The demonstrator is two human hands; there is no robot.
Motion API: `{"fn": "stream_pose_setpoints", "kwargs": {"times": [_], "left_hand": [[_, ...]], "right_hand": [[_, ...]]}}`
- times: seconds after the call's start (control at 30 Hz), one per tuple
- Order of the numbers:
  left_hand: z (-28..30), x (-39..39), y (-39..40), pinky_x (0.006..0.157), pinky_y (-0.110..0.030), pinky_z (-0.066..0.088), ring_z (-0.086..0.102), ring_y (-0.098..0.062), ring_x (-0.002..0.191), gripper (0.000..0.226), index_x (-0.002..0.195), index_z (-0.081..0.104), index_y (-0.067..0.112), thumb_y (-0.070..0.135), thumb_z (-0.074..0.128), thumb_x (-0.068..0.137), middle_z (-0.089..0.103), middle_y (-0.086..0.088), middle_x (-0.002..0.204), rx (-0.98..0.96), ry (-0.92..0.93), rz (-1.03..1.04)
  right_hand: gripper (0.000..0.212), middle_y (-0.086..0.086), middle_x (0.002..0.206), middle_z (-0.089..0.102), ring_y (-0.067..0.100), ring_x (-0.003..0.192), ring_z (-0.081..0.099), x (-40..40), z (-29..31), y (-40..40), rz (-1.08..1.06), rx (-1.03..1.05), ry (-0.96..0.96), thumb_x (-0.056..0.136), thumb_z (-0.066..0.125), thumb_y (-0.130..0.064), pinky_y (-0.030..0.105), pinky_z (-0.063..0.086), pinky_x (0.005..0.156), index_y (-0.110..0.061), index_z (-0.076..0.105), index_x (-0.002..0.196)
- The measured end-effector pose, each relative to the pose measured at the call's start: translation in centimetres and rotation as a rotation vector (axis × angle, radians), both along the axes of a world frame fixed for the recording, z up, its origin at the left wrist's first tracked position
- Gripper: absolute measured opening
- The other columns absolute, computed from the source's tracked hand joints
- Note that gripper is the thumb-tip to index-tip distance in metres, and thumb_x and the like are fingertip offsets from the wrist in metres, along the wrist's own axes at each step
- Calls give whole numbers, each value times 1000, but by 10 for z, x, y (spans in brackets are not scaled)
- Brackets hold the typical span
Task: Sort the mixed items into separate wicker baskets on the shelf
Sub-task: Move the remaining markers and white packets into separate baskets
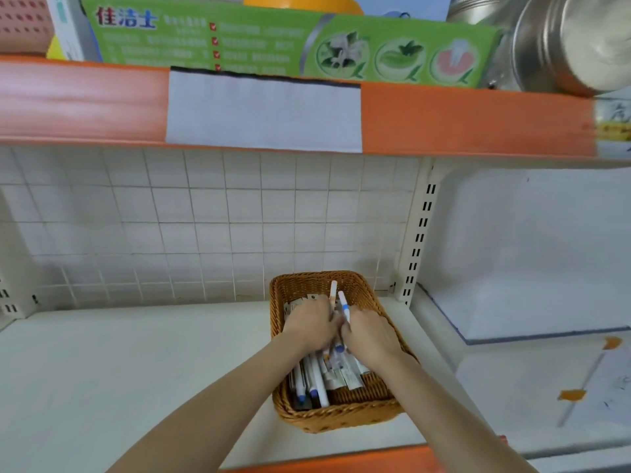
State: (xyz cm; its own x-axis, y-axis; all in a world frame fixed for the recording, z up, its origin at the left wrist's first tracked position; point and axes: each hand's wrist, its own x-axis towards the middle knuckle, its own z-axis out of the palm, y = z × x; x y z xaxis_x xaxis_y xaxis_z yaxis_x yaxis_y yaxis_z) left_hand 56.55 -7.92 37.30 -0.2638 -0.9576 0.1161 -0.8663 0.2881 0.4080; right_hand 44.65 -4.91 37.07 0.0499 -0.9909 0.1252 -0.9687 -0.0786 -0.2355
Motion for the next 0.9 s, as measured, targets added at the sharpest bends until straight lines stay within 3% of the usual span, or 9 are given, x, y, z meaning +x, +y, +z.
{"fn": "stream_pose_setpoints", "kwargs": {"times": [0.1,0.33,0.47,0.63,0.77,0.9], "left_hand": [[8,1,8,68,-36,47,63,-31,85,23,105,49,7,28,42,99,65,-14,96,-78,113,14],[29,30,34,61,-36,46,59,-27,71,24,99,48,6,27,38,101,60,-11,82,-151,161,132],[26,65,62,61,-34,41,55,-28,74,24,93,45,11,30,35,102,59,-11,83,-139,124,270],[19,118,103,65,-36,44,59,-35,85,28,101,53,5,28,38,99,61,-15,92,-84,104,458],[16,165,131,67,-37,46,59,-36,85,28,101,54,4,29,40,97,63,-16,92,-50,118,552],[16,216,155,63,-35,41,54,-31,77,31,102,53,3,30,40,98,63,-16,92,-55,75,603]], "right_hand": [[27,12,109,65,31,96,63,-1,1,1,26,-11,21,101,38,-23,31,38,65,-10,51,120],[33,8,101,64,27,83,61,16,24,13,144,-48,-63,100,40,-28,31,42,62,-14,45,130],[33,8,104,62,28,92,60,46,36,30,272,-63,-70,100,41,-28,35,42,70,-14,46,130],[34,7,99,60,22,79,51,95,40,53,415,-33,-92,98,45,-25,27,30,52,-14,47,130],[30,8,99,58,30,88,57,139,41,69,501,-5,-57,94,45,-23,30,35,63,-11,50,122],[28,4,90,49,27,78,47,186,40,91,534,16,-36,94,44,-21,31,33,62,-12,48,119]]}}
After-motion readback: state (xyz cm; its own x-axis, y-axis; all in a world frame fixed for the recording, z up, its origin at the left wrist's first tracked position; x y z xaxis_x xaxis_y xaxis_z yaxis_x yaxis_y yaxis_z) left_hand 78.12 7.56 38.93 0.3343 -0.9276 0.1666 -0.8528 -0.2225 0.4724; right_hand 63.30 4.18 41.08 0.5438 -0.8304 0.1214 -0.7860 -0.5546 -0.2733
